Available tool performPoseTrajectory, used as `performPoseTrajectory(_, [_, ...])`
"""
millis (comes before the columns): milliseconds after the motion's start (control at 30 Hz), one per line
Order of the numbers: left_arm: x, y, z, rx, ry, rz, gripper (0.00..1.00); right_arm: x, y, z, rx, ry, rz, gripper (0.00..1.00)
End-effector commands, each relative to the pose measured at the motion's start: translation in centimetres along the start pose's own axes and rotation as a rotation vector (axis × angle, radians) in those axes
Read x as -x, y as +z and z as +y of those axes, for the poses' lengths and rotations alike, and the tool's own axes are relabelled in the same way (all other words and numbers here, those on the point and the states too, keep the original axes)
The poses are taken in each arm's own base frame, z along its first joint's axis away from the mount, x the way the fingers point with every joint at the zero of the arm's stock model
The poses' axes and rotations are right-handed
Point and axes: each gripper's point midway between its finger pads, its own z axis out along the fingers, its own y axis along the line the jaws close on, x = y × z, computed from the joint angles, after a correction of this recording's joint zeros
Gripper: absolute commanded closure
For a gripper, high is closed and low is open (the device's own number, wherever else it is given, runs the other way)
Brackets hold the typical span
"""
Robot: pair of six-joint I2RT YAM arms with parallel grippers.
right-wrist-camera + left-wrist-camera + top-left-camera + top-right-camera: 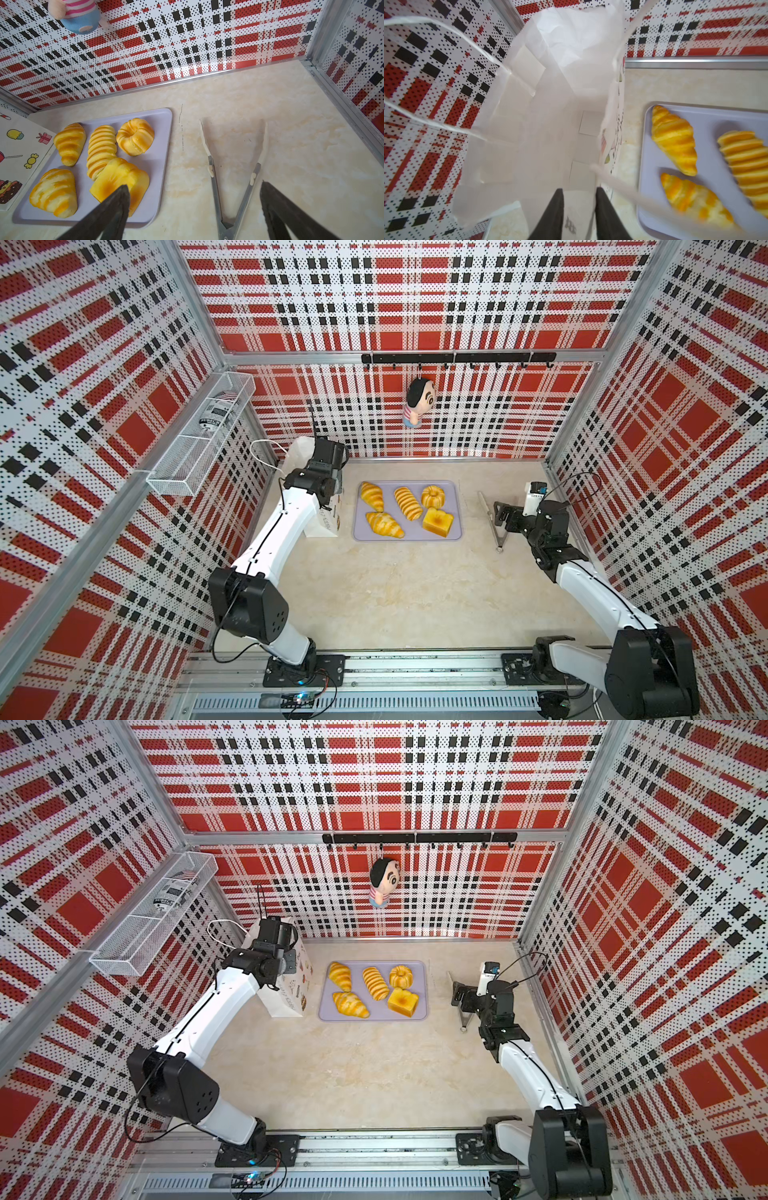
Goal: Pack bread into a paper bag
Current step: Adjust the paper bag at the center of the board.
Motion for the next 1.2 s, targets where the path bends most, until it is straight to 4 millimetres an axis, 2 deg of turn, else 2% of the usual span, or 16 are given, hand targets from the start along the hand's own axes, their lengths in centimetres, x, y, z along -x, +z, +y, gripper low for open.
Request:
performPoseTrajectory(0, [0.3,0.1,0.0,-0.014,0.002,-0.001,0.80,0.0,-0.1,0.2,0.008,0.004,-0.006,0.00])
performPoseTrajectory(100, [0.5,-0.3,0.1,-0.023,-0.003,-0.007,0.85,-0.1,0.0,0.2,0.009,0.005,-0.005,0.00])
performPoseTrajectory(367, [0.5,-2.2,0.4,-0.048,-0.014,-0.012,0.86,-0.4,0.3,0.3,0.017,0.013,-0.001,0.00])
performPoseTrajectory(533, [-0.2,-2.9,0.9,-0.026,-0.002,0.012,0.87,-0.2,0.1,0.3,0.018,0.012,-0.009,0.00])
performPoseTrajectory(567, [-0.5,-3.5,-0.2,-0.042,0.022,0.013,0.87,-0.3,0.1,0.3,0.017,0.012,-0.009,0.00])
performPoseTrajectory(900, [-1.8,-4.9,-1.1,-0.040,0.049,0.044,0.87,-0.8,0.4,0.4,0.028,0.016,-0.004,0.00])
performPoseTrajectory(1167, [-2.9,-6.0,-1.1,-0.024,0.053,0.067,0.88,-0.6,0.3,0.5,0.036,0.015,-0.015,0.00])
